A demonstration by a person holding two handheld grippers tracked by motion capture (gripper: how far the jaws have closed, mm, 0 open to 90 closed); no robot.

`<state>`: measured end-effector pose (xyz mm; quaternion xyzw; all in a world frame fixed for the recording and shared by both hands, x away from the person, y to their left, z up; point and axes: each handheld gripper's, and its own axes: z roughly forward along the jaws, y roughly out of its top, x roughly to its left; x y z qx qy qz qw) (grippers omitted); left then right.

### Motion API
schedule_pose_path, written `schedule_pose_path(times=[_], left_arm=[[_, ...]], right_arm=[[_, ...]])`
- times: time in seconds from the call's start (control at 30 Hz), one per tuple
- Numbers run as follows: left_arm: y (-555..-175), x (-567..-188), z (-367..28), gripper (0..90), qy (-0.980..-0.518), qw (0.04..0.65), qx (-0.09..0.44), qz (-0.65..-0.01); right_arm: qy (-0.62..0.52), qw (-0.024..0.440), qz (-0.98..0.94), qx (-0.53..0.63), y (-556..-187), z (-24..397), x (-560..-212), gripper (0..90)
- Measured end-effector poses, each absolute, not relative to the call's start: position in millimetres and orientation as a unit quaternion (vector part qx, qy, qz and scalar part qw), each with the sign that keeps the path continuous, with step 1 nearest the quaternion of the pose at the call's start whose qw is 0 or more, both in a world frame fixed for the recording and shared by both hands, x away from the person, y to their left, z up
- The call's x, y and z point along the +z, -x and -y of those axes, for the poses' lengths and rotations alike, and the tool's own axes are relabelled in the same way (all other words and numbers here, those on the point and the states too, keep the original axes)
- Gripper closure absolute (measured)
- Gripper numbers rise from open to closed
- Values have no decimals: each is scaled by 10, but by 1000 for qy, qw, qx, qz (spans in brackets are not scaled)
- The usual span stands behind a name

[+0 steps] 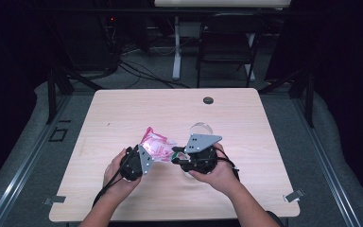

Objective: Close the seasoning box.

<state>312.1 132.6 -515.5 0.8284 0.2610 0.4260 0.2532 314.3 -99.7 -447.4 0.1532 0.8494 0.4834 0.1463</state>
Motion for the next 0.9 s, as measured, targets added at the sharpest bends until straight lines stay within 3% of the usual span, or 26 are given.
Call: schedule_pose_path(times=[0.9], left_arm=[[-3161, -5049, -1371, 622, -818, 245, 453, -257]], right_arm=[[-166, 124, -852, 480, -3139, 980, -4516, 870]])
